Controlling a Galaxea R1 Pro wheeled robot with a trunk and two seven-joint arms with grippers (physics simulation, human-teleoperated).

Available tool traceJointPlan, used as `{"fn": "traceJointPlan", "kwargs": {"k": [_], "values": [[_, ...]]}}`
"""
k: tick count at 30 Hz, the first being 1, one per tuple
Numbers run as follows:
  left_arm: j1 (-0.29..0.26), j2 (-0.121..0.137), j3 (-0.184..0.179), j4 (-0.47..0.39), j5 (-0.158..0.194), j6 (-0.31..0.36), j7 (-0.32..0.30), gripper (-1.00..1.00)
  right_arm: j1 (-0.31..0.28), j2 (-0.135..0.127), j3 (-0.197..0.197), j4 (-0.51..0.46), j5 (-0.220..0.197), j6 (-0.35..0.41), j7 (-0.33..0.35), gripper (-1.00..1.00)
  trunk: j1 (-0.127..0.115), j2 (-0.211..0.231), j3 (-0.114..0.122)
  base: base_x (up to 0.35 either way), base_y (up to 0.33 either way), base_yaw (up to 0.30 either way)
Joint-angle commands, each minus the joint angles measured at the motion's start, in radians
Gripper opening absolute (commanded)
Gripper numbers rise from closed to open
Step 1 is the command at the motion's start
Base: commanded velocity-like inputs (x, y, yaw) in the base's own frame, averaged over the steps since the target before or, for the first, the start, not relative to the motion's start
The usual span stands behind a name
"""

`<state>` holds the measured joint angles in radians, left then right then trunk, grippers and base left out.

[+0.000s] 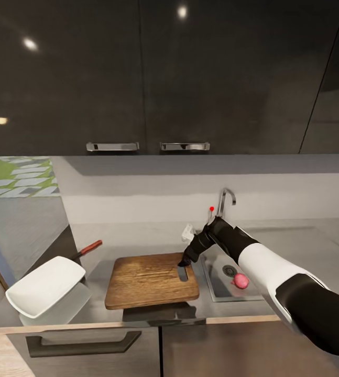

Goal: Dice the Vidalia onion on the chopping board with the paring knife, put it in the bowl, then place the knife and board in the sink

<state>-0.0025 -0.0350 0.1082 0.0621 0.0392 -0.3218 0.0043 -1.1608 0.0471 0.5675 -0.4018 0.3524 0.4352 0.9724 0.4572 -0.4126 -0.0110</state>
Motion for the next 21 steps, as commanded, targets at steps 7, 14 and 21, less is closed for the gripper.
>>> {"fn": "traceJointPlan", "kwargs": {"k": [7,14,21], "values": [[-0.001,0.000,0.004,0.002,0.004,-0.005,0.000,1.00,0.000,0.001,0.000,-0.001,0.001,-0.011,-0.033,-1.00,0.000,-0.001,-0.006,0.009,0.000,0.000],[-0.001,-0.001,0.004,0.004,0.004,-0.005,0.000,1.00,0.000,0.000,0.000,-0.001,0.000,-0.031,-0.066,-1.00,0.000,-0.001,-0.006,0.166,0.037,0.000],[-0.001,-0.002,0.004,0.008,0.004,-0.005,0.000,1.00,0.000,0.000,0.000,0.036,-0.004,-0.049,-0.088,-1.00,0.000,-0.001,-0.007,0.111,0.047,0.000]]}}
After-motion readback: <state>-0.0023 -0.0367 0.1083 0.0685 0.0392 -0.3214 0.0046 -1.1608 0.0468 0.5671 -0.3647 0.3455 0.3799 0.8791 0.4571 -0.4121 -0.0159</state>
